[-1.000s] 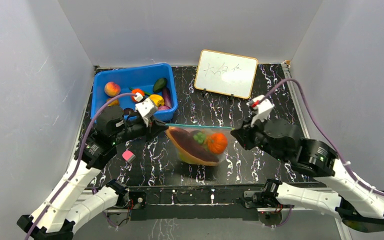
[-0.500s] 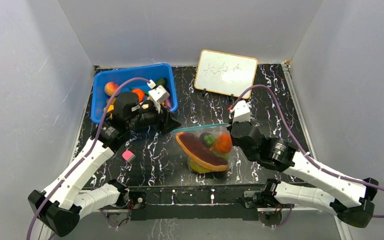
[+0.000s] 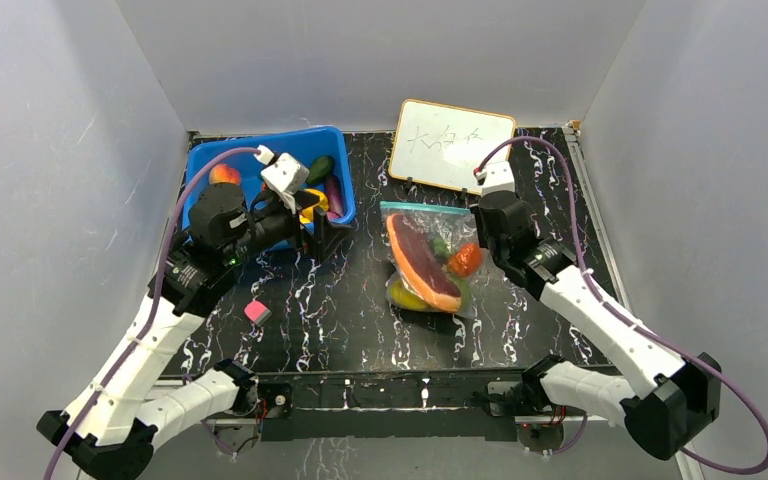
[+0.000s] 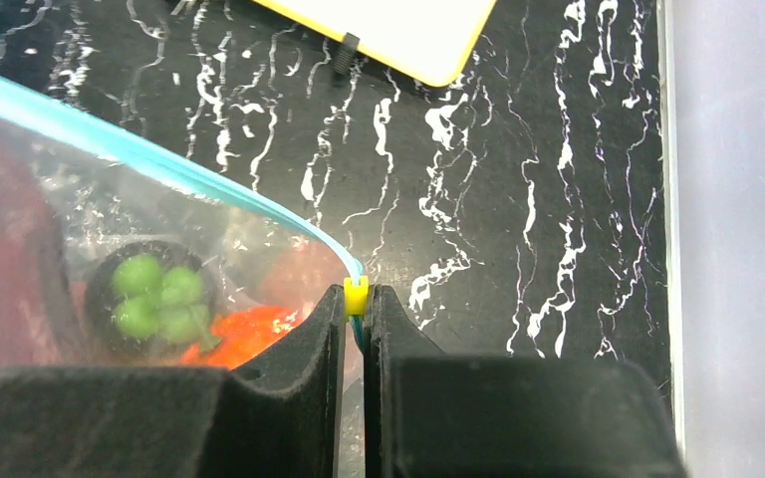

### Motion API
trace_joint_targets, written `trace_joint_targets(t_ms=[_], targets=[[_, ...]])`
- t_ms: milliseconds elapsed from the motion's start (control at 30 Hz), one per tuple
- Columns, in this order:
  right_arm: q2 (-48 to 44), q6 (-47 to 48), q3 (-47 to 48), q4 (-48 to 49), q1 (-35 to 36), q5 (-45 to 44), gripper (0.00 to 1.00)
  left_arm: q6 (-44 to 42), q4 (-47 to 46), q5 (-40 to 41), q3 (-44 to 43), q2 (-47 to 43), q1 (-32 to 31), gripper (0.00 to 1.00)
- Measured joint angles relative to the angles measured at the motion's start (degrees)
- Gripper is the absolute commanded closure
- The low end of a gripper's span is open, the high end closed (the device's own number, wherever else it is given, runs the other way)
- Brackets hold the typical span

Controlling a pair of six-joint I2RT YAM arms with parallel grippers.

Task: Place the food in the zip-top bag and seal the zipper
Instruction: Place the zipper food storage bag at the center of the board, then reset both arms

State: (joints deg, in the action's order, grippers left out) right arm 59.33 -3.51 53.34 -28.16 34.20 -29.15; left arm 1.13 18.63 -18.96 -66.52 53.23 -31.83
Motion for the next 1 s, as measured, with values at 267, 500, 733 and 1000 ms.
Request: trace_joint_targets(t_ms=[267, 500, 733, 1000], targets=[[7.23, -2.32, 0.07, 2.29, -5.46, 3.45, 0.61, 5.62, -0.37, 5.99, 3.37, -1.03, 0.02, 0.02], [8.85, -4.63, 3.3, -1.09, -5.88, 5.51, 0.02, 10.45, 1.03, 12.74, 4.39, -1.05, 0.02, 0.02], [5.16, -5.92, 8.35, -7.06, -5.88, 12.0, 0.02, 16.57, 2.58, 19.61, 4.42, -1.05, 0.17, 0.02], [-2.36, -10.05, 12.57, -11.34, -5.88, 21.88, 0.02, 18.91, 1.79, 19.82, 4.42, -1.44, 0.17, 0.02]])
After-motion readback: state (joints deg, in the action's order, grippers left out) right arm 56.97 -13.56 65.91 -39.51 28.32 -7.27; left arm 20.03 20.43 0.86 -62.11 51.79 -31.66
